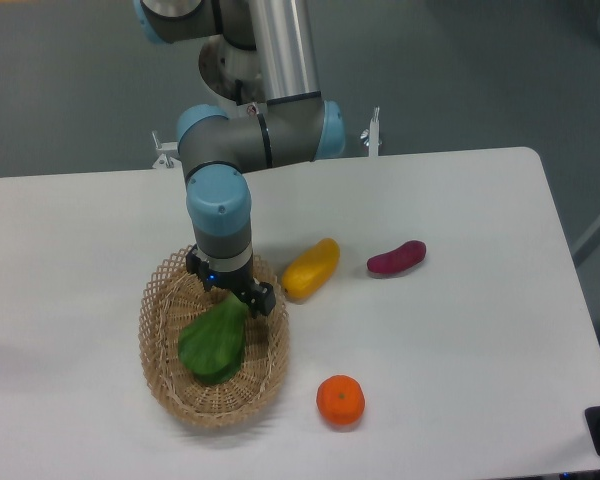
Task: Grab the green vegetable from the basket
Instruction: 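Lower the gripper onto the bok choy stem and close it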
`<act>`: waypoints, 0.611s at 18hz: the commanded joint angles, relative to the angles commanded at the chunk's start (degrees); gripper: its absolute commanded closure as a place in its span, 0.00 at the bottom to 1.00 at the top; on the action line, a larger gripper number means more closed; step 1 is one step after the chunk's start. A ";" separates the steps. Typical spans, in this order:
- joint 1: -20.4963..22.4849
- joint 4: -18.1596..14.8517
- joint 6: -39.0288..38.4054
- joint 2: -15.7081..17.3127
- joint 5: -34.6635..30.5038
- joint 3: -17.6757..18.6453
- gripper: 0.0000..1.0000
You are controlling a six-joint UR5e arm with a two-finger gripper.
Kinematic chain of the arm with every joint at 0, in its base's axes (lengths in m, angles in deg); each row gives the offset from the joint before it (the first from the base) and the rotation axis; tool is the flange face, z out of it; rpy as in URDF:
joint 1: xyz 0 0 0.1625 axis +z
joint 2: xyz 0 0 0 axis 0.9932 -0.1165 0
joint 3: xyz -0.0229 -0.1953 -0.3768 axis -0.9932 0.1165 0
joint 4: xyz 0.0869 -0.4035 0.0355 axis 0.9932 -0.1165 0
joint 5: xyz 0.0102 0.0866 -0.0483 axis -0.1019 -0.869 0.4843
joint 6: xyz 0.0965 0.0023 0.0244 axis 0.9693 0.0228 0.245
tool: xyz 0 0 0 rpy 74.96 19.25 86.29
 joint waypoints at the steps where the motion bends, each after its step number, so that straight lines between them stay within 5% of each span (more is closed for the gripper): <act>1: -0.18 0.00 0.17 -0.09 -0.09 0.00 0.25; 11: -0.27 0.00 0.44 0.09 -0.09 -0.35 0.57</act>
